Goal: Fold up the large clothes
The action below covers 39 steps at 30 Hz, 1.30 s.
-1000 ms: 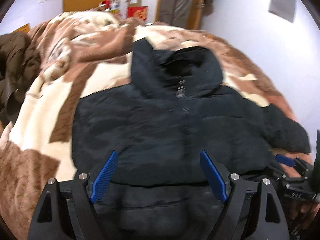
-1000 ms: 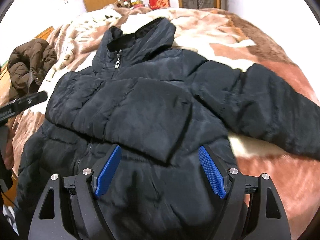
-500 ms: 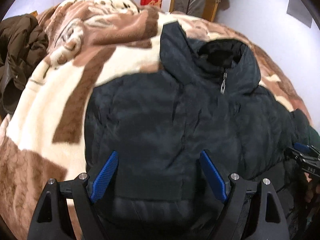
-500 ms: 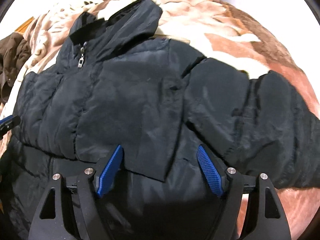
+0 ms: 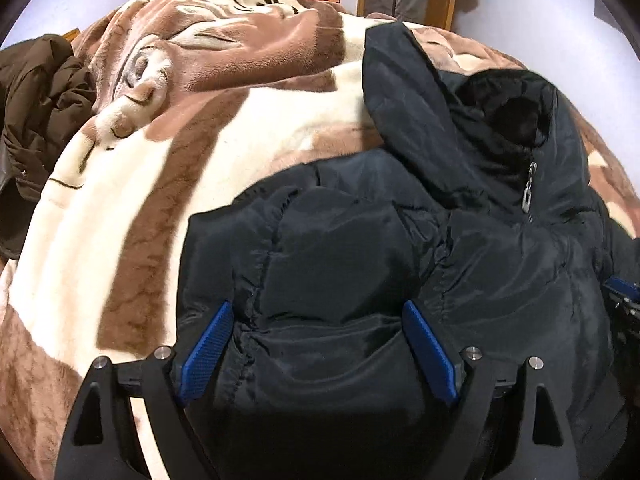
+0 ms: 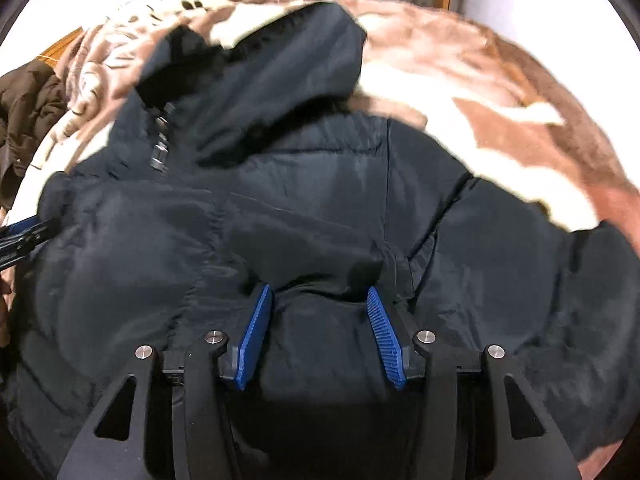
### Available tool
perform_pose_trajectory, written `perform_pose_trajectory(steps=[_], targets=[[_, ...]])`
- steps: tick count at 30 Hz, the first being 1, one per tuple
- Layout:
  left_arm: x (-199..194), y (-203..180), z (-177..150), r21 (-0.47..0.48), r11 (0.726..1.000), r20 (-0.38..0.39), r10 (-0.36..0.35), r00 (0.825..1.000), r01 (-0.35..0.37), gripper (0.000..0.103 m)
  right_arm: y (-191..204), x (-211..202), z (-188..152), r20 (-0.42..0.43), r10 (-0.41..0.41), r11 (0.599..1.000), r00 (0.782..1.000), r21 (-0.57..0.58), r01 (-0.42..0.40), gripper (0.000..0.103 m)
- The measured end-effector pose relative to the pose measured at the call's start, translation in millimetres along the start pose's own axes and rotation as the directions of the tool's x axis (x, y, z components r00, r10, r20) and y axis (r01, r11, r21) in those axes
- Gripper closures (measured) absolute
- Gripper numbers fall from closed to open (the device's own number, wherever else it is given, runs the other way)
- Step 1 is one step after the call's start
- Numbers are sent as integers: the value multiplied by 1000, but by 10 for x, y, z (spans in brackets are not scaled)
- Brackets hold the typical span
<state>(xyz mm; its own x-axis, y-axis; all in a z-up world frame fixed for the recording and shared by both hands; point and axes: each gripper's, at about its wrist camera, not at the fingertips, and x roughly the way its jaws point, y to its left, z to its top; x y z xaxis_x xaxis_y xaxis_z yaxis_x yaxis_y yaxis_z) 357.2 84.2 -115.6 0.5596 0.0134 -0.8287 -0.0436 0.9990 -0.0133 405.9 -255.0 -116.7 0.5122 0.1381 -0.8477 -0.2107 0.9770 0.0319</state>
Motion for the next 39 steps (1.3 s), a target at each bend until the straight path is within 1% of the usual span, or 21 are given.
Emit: perform_pose_trajectory(steps=[3, 6, 7, 8, 11, 13, 15, 16, 17, 19, 22, 26, 32, 36, 39], targets=[[58, -12, -17, 2, 1000, -9, 9, 1000, -9, 14, 46, 31, -22, -7, -19, 1000, 1000, -19, 19, 53], [36, -12, 11, -2, 1000, -16, 11, 1000, -11, 14, 15, 17, 0, -25, -13, 1000, 1000, -16, 13, 53], [-7, -9, 24, -3, 1000, -21, 16, 1000, -16, 15, -3, -30, 16, -31, -5, 1000, 1000, -2, 5, 53], [-85, -2, 32, -8, 1000, -21, 13, 1000, -13, 19, -11, -92, 33, -32, -3, 1000, 999, 11, 4, 53], [-383, 12, -35, -16, 1000, 20, -20, 1000, 20, 22, -20, -456, -13, 36, -1, 1000, 999, 16, 0, 53], [-513, 26, -130, -23, 999, 39, -35, 999, 36, 22, -25, -622, -145, 68, 13, 1000, 998, 14, -14, 53], [-494, 10, -237, -19, 999, 27, -46, 999, 47, 22, -46, -563, -267, 42, 7, 1000, 999, 10, -8, 53], [-416, -15, -291, -8, 999, 3, -35, 999, 35, 21, -67, -417, -346, -4, -3, 1000, 1000, 8, 3, 53], [-348, -39, -334, -1, 1000, -16, -31, 999, 31, 21, -98, -301, -400, -39, 5, 1000, 999, 18, -4, 52], [-322, -67, -358, -1, 1000, -18, -21, 1000, 21, 21, -126, -263, -411, -46, 23, 999, 999, 43, -21, 52], [-440, -97, -344, -12, 1000, -20, -24, 999, 24, 22, -88, -352, -389, -42, 7, 1000, 999, 29, -6, 52], [-755, -161, -446, -2, 999, -4, -32, 999, 32, 22, -127, -646, -451, -9, 14, 999, 1000, 32, -14, 52], [-1465, -309, -755, -3, 998, 42, -69, 997, 69, 22, -37, -1354, -826, 74, 34, 999, 997, 25, -36, 52], [-1917, -429, -974, -11, 993, 72, -116, 991, 117, 22, -3, -1869, -1134, 123, 56, 998, 991, 35, -60, 52], [-2194, -515, -1128, -15, 989, 92, -145, 985, 147, 22, 45, -2153, -1315, 153, 64, 997, 986, 43, -72, 52]])
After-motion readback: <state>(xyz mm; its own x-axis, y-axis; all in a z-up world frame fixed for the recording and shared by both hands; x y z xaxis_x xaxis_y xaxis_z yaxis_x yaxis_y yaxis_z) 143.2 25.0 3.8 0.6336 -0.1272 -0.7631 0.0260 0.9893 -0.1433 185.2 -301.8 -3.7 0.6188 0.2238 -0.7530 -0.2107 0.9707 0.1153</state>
